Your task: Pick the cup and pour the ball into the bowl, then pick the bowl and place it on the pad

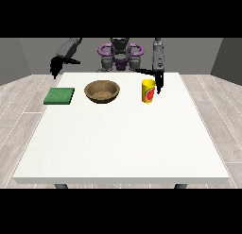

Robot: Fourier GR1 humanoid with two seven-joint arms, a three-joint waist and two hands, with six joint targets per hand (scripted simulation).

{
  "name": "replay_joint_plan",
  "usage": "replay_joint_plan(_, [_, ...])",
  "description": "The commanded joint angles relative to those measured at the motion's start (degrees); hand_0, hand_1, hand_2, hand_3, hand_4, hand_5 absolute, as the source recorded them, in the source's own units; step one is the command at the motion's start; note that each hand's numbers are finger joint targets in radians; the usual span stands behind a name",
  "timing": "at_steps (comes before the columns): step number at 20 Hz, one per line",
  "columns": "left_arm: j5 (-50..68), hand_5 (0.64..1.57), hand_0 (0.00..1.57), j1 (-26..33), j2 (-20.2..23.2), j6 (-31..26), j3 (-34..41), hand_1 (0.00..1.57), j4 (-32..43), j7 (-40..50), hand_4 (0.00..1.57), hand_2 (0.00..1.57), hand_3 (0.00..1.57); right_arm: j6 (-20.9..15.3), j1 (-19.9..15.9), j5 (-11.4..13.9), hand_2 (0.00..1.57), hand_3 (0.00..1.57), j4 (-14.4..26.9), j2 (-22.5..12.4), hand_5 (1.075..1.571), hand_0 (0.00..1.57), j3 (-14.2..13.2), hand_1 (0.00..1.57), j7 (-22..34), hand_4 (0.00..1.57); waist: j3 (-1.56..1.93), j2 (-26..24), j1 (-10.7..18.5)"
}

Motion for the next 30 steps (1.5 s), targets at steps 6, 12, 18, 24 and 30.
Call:
replay_joint_plan(6, [-0.2,1.219,0.0,-4.4,0.4,-0.2,1.2,0.0,12.2,-7.8,0.0,0.0,0.0,3.2,-2.3,-1.3,0.0,0.0,7.7,-3.4,1.559,0.0,-3.1,0.0,-4.0,0.0,0.0,0.8,1.0])
replay_joint_plan(12, [-9.6,1.515,1.31,-4.9,6.0,16.0,2.2,1.31,15.7,-10.7,0.81,1.57,1.57,6.0,-2.9,-2.6,0.0,0.0,2.4,-3.9,1.558,0.0,-1.6,0.0,-3.2,0.0,0.0,5.1,-5.2])
replay_joint_plan(18, [-11.7,1.505,1.34,-7.1,1.4,22.3,0.7,1.34,18.1,-13.1,0.88,1.57,1.57,7.9,-6.4,-5.5,0.0,0.0,7.1,-9.9,1.556,0.0,-6.7,0.0,-1.9,0.0,0.0,6.4,-4.3])
replay_joint_plan(24, [-20.2,1.532,1.35,-6.4,2.0,26.6,-6.2,1.35,16.9,-0.9,0.99,1.57,1.57,8.3,-1.3,-3.7,0.0,0.0,13.8,-8.8,1.556,0.0,-5.9,0.0,-1.6,0.0,0.1,-7.0,-1.8])
replay_joint_plan(30, [-31.6,1.571,1.4,-10.6,-0.1,27.7,-16.2,1.4,13.1,15.1,1.09,1.57,1.57,9.3,1.9,-1.5,0.0,0.0,24.6,-10.9,1.56,0.0,-8.2,0.0,-7.7,0.0,0.17,-13.4,4.4])
